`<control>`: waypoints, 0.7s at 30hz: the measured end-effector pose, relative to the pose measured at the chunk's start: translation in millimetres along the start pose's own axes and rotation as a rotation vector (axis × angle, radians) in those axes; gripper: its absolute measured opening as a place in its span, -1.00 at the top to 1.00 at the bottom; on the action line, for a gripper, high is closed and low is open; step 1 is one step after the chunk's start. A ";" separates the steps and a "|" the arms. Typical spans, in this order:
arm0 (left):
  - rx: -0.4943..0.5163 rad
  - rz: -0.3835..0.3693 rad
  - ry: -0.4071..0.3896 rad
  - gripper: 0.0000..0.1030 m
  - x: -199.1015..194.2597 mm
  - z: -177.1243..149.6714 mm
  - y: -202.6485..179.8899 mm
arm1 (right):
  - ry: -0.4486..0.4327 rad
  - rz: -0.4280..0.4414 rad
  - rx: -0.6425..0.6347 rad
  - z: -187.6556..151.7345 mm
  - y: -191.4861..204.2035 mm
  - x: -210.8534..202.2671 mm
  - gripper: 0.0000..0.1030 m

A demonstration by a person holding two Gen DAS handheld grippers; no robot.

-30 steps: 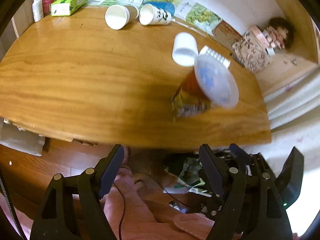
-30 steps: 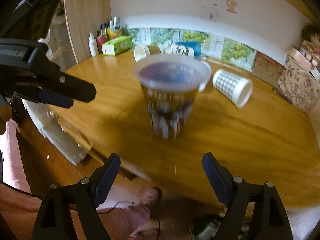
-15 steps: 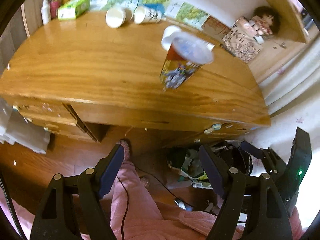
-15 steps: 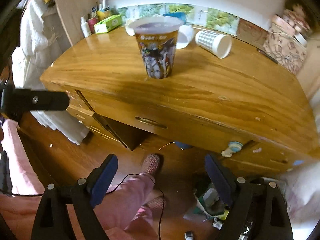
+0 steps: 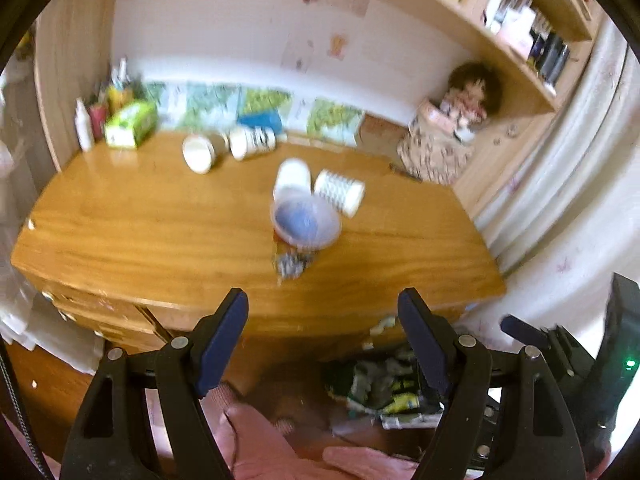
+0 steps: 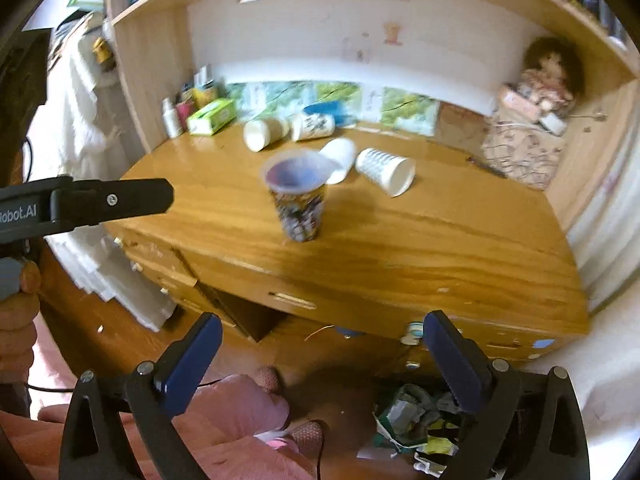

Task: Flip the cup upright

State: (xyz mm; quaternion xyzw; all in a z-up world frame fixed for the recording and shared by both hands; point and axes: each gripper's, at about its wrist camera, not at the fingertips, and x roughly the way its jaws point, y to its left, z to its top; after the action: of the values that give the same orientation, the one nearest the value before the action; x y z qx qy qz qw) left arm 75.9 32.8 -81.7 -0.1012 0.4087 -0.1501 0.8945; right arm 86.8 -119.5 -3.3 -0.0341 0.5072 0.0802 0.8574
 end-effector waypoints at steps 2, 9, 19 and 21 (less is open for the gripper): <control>0.010 0.011 -0.048 -0.61 -11.8 5.6 -4.4 | -0.016 -0.023 0.034 8.8 -3.5 -12.9 -0.96; 0.075 0.108 -0.223 -0.67 -41.7 10.8 -18.1 | -0.142 -0.023 0.130 31.6 -12.4 -55.8 -0.97; 0.078 0.203 -0.366 -0.72 -70.2 -0.1 -23.9 | -0.371 -0.053 0.221 25.9 -12.9 -89.4 -0.97; 0.082 0.225 -0.373 -0.72 -73.0 -3.7 -25.3 | -0.406 -0.054 0.218 22.2 -9.7 -97.7 -0.97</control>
State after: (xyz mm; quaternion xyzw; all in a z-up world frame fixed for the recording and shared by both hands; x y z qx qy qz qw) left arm 23.1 34.6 -25.3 -0.0446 0.2384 -0.0443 0.9691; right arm 61.5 -136.0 92.7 0.0620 0.3291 0.0071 0.9422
